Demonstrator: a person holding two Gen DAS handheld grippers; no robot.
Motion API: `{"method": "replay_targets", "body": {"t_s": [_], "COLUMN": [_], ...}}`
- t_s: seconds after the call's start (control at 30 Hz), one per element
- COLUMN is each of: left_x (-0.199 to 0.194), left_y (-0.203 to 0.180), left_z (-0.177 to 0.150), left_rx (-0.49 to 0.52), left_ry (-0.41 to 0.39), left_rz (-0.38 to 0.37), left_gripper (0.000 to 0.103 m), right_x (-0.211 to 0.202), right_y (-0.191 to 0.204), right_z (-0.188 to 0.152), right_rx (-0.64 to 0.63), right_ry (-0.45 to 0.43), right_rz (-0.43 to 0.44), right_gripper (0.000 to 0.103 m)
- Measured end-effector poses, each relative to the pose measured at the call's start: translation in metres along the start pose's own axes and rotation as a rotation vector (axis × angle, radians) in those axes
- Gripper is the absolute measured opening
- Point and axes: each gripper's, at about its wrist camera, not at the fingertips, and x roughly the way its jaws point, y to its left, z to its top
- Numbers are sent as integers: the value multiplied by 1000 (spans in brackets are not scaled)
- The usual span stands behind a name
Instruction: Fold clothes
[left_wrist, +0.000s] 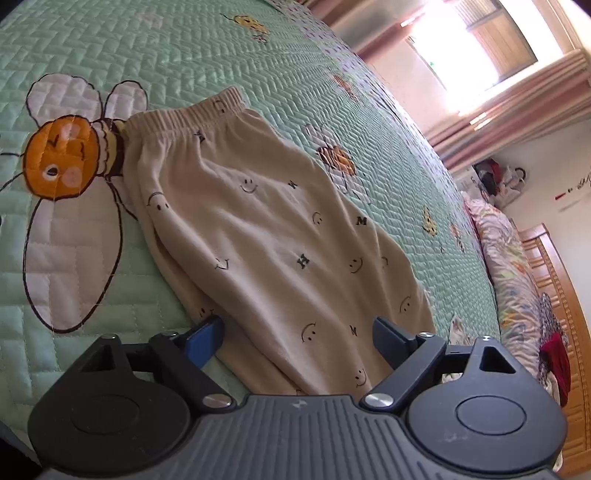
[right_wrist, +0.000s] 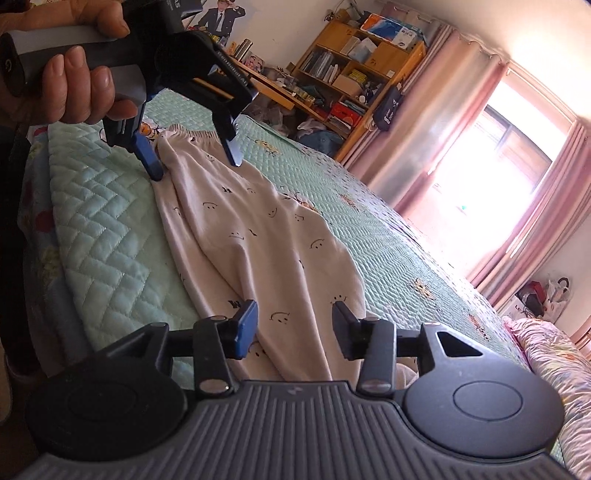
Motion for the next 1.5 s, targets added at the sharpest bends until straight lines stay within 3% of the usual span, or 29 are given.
{"method": "replay_targets", "body": {"t_s": [0.2,0.43,0.5,0.6,0.63,0.67,0.77,1.0,1.13,1.2,1.23,1.27,1.4,1.5], "left_x": [-6,-3,-3,-1,0,1,0,-11,-6,-5,-5,-5,-5,-3], "left_y": [-2,-3,-6,-7,-8,-8,-10,-11,-4,-2,-2,-2,-9,-17], "left_z": [5,5,5,5,5,4,4,11,11,9,8,8,4,-4], "left_rx": [4,13,32,62,71,75,93,88,34,20,26,26,42,74], "left_ry": [-36,-17,-18,-13,-11,-12,-20,-43,26,40,38,34,45,72], "left_rz": [-6,-17,-11,-4,-4,-9,-24,-86,-109,-102,-91,-81,-93,-92], "left_gripper": [86,63,52,22,7,0,0,0,0,4,13,19,24,31], "right_x": [-1,-2,-3,-3,-2,-1,5,14,12,12,12,13,14,12], "right_y": [-2,4,8,14,16,17,18,24,27,26,26,25,23,19], "right_z": [-4,-5,-5,-3,-3,-2,0,-3,-6,-6,-6,-6,-7,-7], "right_rx": [17,-44,-82,-153,-170,-179,-197,-260,-292,-292,-289,-288,-281,-265], "right_ry": [-1,4,7,7,10,19,40,67,78,83,90,101,133,121], "right_rz": [-4,-1,3,-5,-1,5,11,16,23,21,24,27,37,29], "right_gripper": [52,52,50,47,45,40,32,31,31,31,29,22,5,1]}}
